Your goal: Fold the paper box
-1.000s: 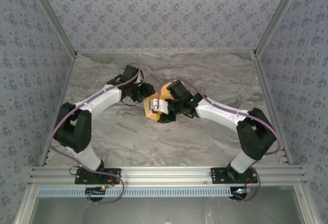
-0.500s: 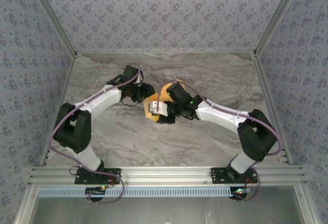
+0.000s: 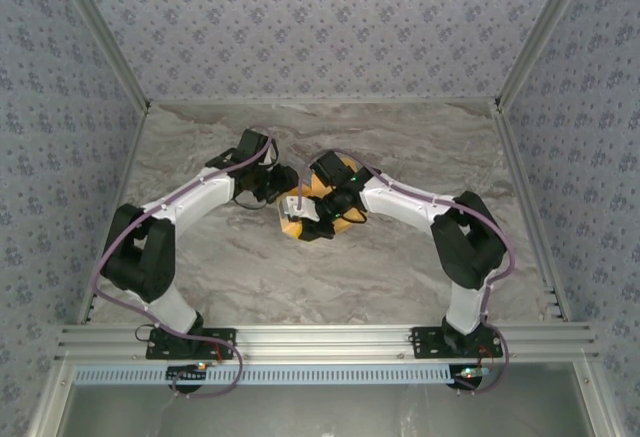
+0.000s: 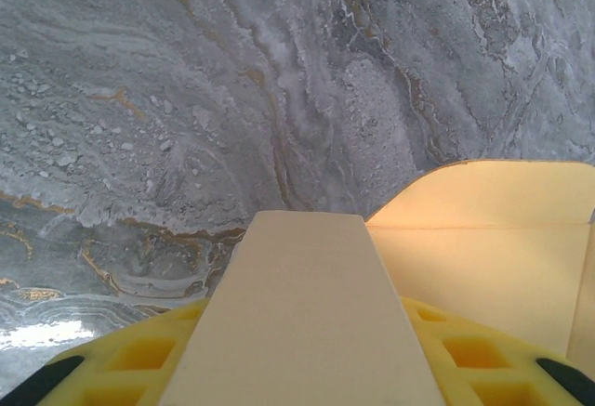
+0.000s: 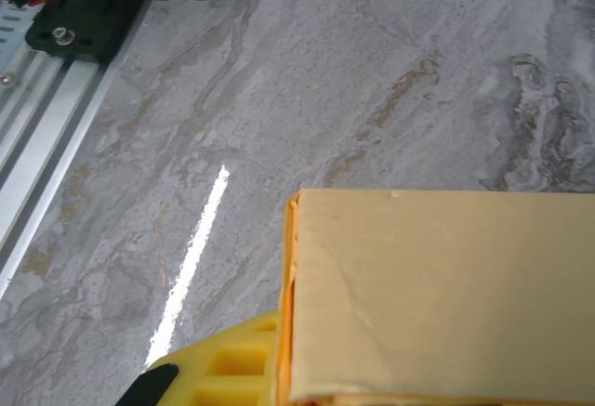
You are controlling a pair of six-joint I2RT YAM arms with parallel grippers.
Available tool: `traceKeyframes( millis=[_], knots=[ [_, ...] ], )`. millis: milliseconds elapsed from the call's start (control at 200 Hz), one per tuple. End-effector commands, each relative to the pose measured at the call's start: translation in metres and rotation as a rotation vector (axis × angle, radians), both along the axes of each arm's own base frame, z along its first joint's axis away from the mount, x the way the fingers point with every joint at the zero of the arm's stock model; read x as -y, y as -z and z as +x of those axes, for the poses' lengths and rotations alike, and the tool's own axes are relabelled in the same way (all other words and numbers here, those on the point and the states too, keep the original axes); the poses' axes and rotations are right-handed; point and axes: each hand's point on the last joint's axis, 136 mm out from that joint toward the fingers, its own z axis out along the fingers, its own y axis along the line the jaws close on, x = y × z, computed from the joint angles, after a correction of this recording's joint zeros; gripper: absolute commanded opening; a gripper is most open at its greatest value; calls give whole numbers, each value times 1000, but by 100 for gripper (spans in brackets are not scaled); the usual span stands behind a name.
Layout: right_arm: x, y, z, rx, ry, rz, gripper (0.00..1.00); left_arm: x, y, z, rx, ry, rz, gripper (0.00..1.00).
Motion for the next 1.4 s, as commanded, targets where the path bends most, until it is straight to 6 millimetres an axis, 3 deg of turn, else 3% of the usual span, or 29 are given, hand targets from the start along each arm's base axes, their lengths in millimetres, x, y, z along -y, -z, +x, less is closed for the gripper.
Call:
traceKeyframes(
  millis=[0, 285, 560, 725, 924, 1159, 1394],
  knots=[
    [-4, -5, -15, -21, -104, 28, 14, 16, -19, -10, 6, 31, -74, 30],
    [10, -19, -5, 37, -3, 11, 30, 15, -15, -7, 7, 32, -60, 30],
    [18, -26, -1, 58, 45, 26, 31, 14, -13, -6, 9, 32, -47, 30],
    [16, -19, -7, 27, 29, 14, 23, 14, -12, -7, 6, 31, -48, 30],
    [10, -12, -22, -32, -42, -1, 22, 13, -13, -7, 8, 29, -50, 30],
    [1, -3, -38, -97, -126, -18, 8, 15, -14, -8, 7, 27, -67, 30],
    [-3, -5, -43, -156, -165, -23, 10, 15, -12, -10, 3, 26, -71, 29]
  ],
)
